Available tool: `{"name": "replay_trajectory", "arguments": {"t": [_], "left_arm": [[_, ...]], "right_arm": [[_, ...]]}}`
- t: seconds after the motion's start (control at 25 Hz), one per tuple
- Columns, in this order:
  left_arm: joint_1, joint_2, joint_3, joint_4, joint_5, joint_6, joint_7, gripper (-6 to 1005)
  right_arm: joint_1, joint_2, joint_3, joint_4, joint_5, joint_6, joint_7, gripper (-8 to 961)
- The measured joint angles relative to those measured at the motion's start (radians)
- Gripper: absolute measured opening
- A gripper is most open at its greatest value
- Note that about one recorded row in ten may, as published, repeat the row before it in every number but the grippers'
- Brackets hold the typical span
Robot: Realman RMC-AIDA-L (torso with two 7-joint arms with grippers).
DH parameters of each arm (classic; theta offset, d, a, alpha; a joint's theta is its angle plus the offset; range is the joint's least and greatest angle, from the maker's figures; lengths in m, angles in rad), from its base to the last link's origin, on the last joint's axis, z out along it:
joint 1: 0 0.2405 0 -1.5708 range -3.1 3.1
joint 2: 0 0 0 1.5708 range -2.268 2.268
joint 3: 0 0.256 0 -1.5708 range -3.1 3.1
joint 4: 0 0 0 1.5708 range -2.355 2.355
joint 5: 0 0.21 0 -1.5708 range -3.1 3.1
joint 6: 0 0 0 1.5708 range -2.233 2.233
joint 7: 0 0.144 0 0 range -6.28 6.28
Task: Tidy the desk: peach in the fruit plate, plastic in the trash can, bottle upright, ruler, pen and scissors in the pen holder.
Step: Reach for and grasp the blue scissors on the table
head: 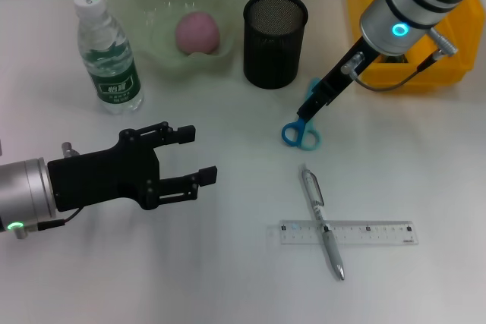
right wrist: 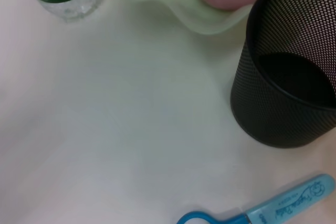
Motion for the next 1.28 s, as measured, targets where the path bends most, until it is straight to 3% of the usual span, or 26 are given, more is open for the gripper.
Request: {"name": "replay_trajectory", "arguments": {"t": [0.44, 1.28], "left_arm": [[-0.001, 0.001, 0.0, -0.015, -0.012, 0.006, 0.005, 772], [-0.009, -0.001, 0.0, -0.015, -0.014, 0.017, 0.006, 769]], "right_arm": [[0.005, 0.003, -0.001, 0.087, 0.019, 0.132, 0.028, 716], [0.032, 0.005, -0.015, 0.186, 0.013, 0.25, 0.077, 717]]}}
